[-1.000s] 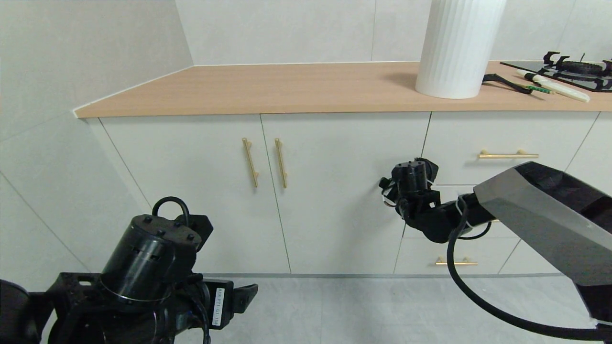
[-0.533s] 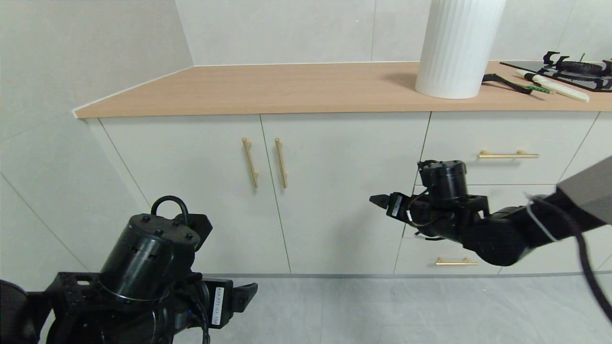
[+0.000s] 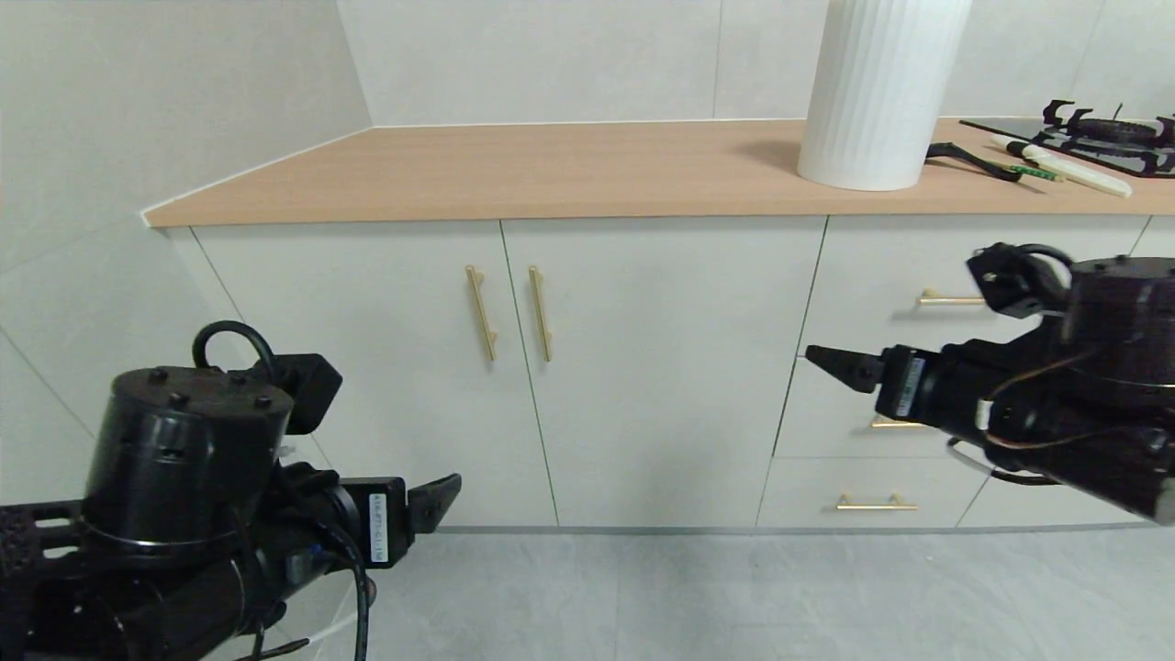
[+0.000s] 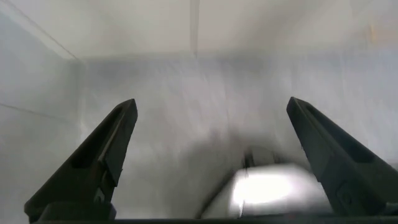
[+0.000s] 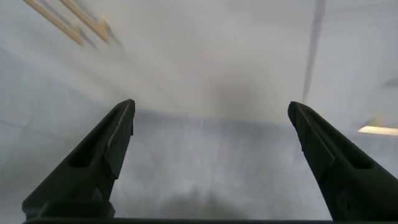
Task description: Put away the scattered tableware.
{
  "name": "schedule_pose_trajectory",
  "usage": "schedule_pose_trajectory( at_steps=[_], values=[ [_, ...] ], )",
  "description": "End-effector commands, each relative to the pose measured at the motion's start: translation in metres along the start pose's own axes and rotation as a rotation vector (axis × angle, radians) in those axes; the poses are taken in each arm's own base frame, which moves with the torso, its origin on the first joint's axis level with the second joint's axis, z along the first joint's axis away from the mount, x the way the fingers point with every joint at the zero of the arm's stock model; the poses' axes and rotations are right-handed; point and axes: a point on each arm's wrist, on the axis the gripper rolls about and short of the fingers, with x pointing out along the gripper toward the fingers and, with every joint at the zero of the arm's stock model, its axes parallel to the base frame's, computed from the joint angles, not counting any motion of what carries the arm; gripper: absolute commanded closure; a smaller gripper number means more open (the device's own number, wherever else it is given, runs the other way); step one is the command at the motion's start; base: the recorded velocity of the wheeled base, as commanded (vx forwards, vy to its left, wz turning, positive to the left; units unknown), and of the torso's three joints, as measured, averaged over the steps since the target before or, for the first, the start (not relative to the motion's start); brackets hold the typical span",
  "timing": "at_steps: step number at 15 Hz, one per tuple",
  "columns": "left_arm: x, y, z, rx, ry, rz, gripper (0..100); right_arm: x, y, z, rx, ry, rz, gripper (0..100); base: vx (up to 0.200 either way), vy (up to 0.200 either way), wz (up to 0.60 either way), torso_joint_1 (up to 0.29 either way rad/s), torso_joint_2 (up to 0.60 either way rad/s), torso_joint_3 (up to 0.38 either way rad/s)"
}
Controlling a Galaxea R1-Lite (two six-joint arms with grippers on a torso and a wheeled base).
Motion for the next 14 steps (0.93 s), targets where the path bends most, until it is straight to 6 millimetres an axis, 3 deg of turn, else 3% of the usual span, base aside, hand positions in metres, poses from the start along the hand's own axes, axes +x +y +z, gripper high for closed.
schedule_pose_trajectory(
  at_steps=[1, 2, 4, 5, 8, 9, 12, 13, 14],
  values=[
    [-0.018, 0.010, 0.008, -0.048, -0.089, 0.008, 0, -0.086, -0.010, 0.015, -0.053, -0.185, -0.010, 0, 0.000, 0.000, 0.00, 0.000, 0.00, 0.000],
    [-0.025, 0.016, 0.010, -0.065, -0.115, 0.018, 0, -0.102, -0.013, 0.013, -0.074, -0.215, -0.012, 0, 0.000, 0.000, 0.00, 0.000, 0.00, 0.000],
    [-0.057, 0.040, 0.010, -0.077, -0.228, 0.062, 0, -0.146, -0.029, -0.003, -0.155, -0.284, -0.043, 0, 0.000, 0.000, 0.00, 0.000, 0.00, 0.000],
    [-0.069, 0.048, 0.006, -0.065, -0.264, 0.080, 0, -0.157, -0.033, -0.009, -0.185, -0.301, -0.062, 0, 0.000, 0.000, 0.00, 0.000, 0.00, 0.000],
    [-0.124, 0.094, -0.038, 0.102, -0.436, 0.194, 0, -0.213, -0.054, -0.035, -0.311, -0.440, -0.265, 0, 0.000, 0.000, 0.00, 0.000, 0.00, 0.000],
    [-0.131, 0.099, -0.045, 0.116, -0.462, 0.208, 0, -0.220, -0.056, -0.038, -0.322, -0.456, -0.293, 0, 0.000, 0.000, 0.00, 0.000, 0.00, 0.000],
    [-0.181, 0.121, -0.075, 0.069, -0.680, 0.317, 0, -0.263, -0.059, -0.063, -0.349, -0.550, -0.414, 0, 0.000, 0.000, 0.00, 0.000, 0.00, 0.000],
    [-0.184, 0.121, -0.078, 0.063, -0.691, 0.327, 0, -0.266, -0.059, -0.066, -0.356, -0.556, -0.419, 0, 0.000, 0.000, 0.00, 0.000, 0.00, 0.000],
    [-0.197, 0.124, -0.095, 0.038, -0.746, 0.366, 0, -0.278, -0.060, -0.082, -0.390, -0.559, -0.468, 0, 0.000, 0.000, 0.00, 0.000, 0.00, 0.000]
  ],
)
